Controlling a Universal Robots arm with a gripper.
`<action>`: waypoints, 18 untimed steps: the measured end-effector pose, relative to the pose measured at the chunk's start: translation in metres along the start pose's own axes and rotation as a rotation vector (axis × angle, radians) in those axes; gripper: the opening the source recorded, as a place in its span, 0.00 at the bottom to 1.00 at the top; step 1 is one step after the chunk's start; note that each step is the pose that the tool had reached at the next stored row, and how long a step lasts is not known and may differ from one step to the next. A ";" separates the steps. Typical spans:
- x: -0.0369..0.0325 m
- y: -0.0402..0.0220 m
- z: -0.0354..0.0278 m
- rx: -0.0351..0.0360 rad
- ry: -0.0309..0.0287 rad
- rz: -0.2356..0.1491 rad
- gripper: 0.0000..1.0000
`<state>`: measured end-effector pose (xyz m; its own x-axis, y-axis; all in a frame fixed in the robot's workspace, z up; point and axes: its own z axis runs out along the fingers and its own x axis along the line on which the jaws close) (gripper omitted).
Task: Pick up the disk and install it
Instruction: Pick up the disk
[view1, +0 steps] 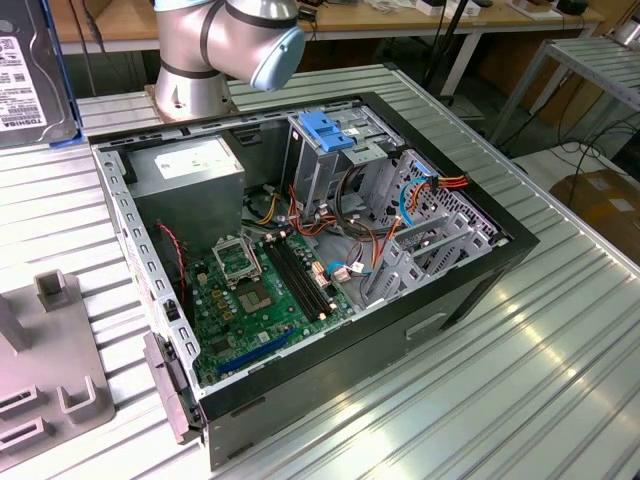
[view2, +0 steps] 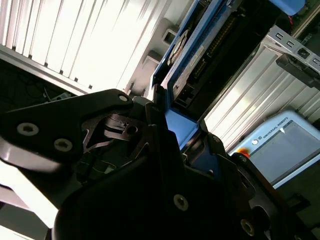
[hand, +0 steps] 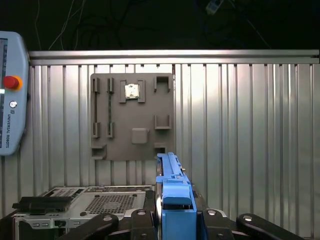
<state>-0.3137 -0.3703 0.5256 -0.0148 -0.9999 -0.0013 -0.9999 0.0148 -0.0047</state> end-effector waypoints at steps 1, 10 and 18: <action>0.0000 -0.0021 0.0000 0.0001 0.0000 0.000 0.37; -0.0004 -0.0260 0.0001 0.0000 0.0000 0.000 0.37; -0.0007 -0.0472 0.0003 0.0000 0.0000 0.000 0.37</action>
<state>-0.2665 -0.3703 0.5255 -0.0148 -0.9999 -0.0013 -0.9999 0.0148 -0.0047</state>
